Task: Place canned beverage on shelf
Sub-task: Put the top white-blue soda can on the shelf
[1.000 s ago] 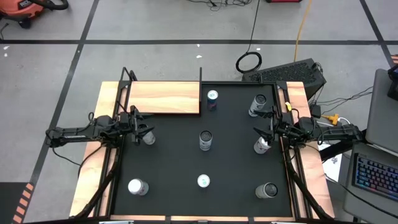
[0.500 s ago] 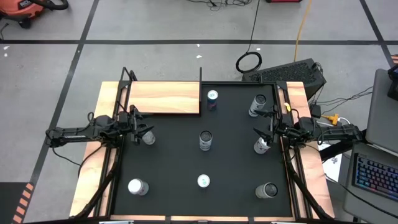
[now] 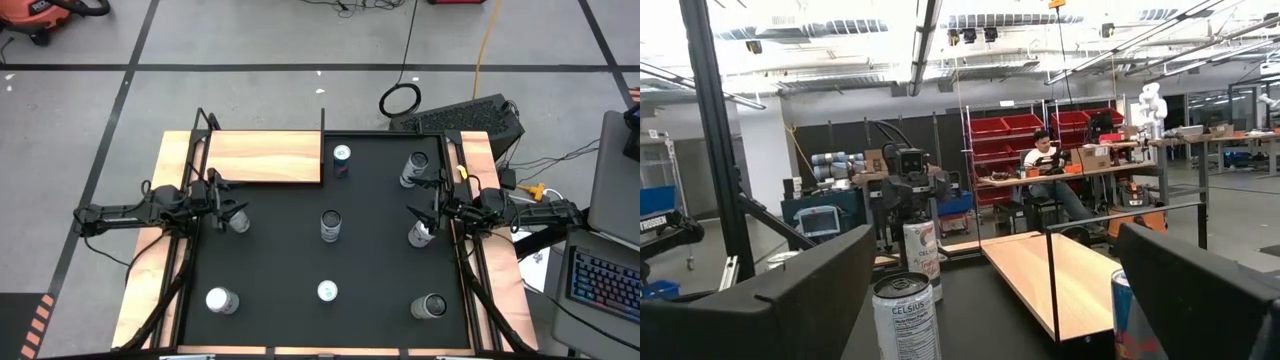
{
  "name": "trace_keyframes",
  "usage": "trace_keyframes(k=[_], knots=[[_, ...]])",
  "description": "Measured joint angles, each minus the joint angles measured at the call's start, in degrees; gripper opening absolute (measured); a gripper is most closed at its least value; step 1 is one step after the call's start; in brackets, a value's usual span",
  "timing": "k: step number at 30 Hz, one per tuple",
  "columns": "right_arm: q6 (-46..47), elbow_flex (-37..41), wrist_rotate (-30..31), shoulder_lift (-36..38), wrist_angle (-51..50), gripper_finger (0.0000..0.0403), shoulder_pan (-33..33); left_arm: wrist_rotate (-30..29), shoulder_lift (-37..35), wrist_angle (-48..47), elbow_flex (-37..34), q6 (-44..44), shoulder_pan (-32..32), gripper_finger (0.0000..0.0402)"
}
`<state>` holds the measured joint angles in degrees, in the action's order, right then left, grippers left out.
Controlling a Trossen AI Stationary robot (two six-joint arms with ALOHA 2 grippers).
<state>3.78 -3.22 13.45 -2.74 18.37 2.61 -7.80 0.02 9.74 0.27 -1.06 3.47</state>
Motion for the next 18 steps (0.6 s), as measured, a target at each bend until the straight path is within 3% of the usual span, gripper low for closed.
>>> trace_keyframes(k=[18], knots=[[0.01, 0.0, 0.0, 0.0, 0.0, 0.0396, 0.0, 0.0, 0.01, 0.02, 0.0, -0.9, 0.0, 0.0283]])
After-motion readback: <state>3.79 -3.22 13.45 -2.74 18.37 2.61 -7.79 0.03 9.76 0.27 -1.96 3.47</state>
